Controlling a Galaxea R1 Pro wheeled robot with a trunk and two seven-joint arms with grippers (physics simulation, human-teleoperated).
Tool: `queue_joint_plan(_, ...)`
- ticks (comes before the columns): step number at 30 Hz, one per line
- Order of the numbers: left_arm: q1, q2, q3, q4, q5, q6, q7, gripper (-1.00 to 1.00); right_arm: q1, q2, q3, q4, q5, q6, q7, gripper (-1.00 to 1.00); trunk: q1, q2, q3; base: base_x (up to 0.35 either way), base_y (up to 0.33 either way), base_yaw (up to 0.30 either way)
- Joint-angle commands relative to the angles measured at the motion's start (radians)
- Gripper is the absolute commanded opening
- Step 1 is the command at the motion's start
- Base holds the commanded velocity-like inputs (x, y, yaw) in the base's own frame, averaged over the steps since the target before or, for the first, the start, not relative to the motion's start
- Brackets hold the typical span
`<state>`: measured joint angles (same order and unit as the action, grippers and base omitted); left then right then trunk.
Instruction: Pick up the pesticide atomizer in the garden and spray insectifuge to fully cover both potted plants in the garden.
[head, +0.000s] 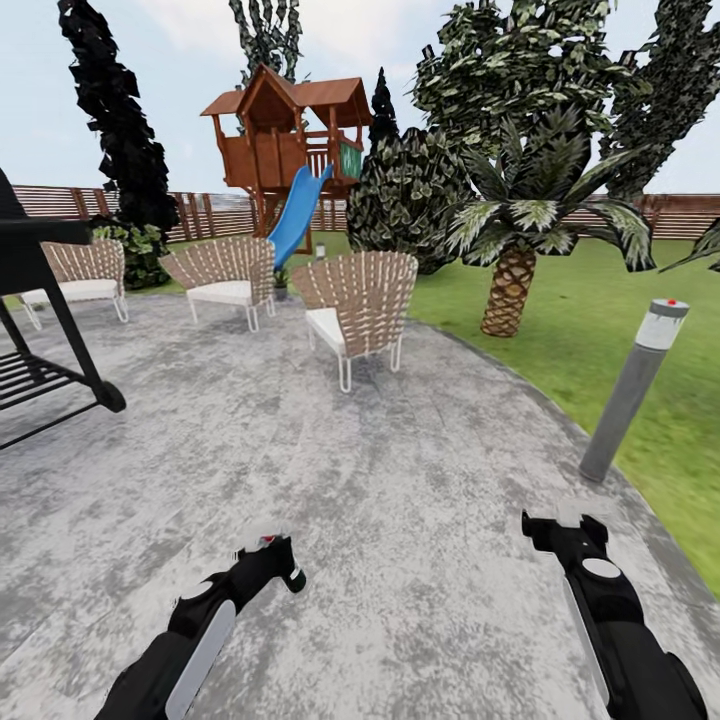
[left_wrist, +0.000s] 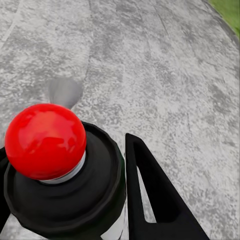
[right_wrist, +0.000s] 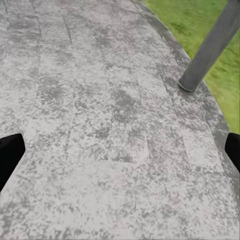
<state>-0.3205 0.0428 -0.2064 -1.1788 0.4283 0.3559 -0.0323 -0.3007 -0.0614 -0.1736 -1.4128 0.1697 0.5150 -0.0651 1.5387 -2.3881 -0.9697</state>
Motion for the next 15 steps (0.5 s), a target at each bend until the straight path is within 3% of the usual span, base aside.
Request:
queue_joint_plan(1,0.0,0.0,-0.015,0.004,0.001,0.0,0.001,-1.0,0.0,-0.001,0.0,-0.002,0.0,0.002,0.001,1.0,0.0,0.0,0.0,0.321,-0.109,0.0)
queue_joint_plan(5,0.0,-0.001,-0.047,0.02,0.001,-0.002,0.01,-1.0,0.0,-0.003,0.011,0.0,-0.013,0.092,0.027,1.0,0.0,0.0,0.0,0.321,-0.109,0.0)
queue_joint_plan(10,0.0,0.0,-0.043,0.021,0.003,-0.005,0.011,-1.0,0.0,-0.002,0.022,-0.003,-0.013,0.102,0.039,1.0,0.0,0.0,0.0,0.321,-0.103,0.0)
queue_joint_plan(13,0.0,0.007,-0.033,0.018,0.012,-0.005,0.011,-1.0,-0.004,-0.003,0.05,0.012,-0.016,0.138,0.065,1.0,0.0,0.0,0.0,0.321,-0.006,0.0)
queue_joint_plan(15,0.0,0.013,0.031,0.008,0.013,-0.004,0.005,-1.0,-0.052,0.005,0.087,0.088,-0.016,0.146,0.073,1.0,0.0,0.0,0.0,0.321,0.0,0.0)
